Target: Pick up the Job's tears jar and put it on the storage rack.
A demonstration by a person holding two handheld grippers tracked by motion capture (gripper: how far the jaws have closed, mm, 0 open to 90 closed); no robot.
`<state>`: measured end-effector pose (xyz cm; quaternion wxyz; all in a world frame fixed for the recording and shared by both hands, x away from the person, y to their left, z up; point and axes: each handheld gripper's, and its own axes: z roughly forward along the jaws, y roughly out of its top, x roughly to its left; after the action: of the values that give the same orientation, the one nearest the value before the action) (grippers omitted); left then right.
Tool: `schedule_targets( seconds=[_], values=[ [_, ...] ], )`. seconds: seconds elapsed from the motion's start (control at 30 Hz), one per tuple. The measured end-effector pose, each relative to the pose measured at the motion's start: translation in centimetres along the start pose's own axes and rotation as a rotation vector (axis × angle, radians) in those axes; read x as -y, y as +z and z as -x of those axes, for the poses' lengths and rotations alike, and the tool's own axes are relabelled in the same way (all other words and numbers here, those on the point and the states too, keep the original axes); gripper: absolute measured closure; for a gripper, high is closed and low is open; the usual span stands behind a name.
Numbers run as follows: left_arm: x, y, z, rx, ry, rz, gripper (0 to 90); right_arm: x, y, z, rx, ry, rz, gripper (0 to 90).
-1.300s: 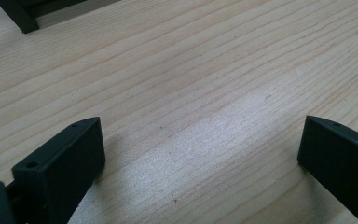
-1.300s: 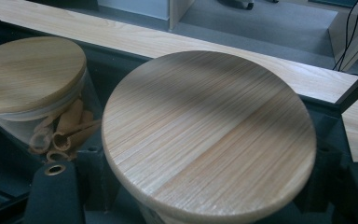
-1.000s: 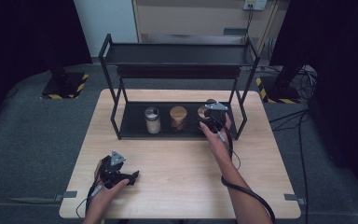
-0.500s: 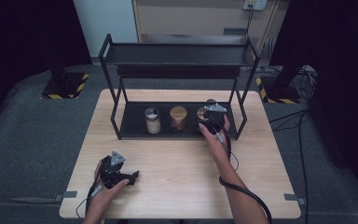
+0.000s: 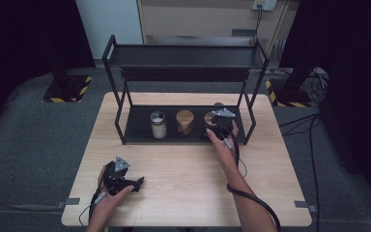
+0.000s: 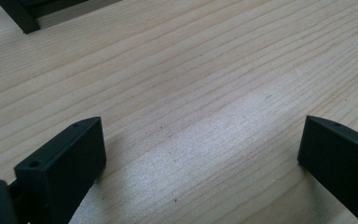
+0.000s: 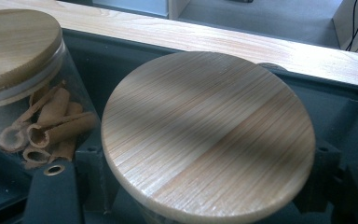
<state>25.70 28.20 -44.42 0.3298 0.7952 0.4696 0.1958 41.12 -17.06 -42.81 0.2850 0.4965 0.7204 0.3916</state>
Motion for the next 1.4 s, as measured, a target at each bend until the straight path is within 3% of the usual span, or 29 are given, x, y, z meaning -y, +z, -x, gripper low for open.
schedule_targets(
  seconds=[0.63, 1.03, 1.4],
  values=[
    [0.0, 0.0, 0.0, 0.000, 0.000, -0.001, 0.0, 0.8, 0.1, 0.6, -0.015, 0.009, 0.025, 25.2],
    [0.0, 0.0, 0.0, 0.001, 0.001, -0.001, 0.0, 0.5, -0.4, 0.5, -0.037, 0.008, 0.025, 7.0],
    [0.0, 0.0, 0.0, 0.000, 0.001, -0.001, 0.0, 1.5, -2.2, 0.7, -0.042, 0.024, 0.023, 4.5]
  ],
)
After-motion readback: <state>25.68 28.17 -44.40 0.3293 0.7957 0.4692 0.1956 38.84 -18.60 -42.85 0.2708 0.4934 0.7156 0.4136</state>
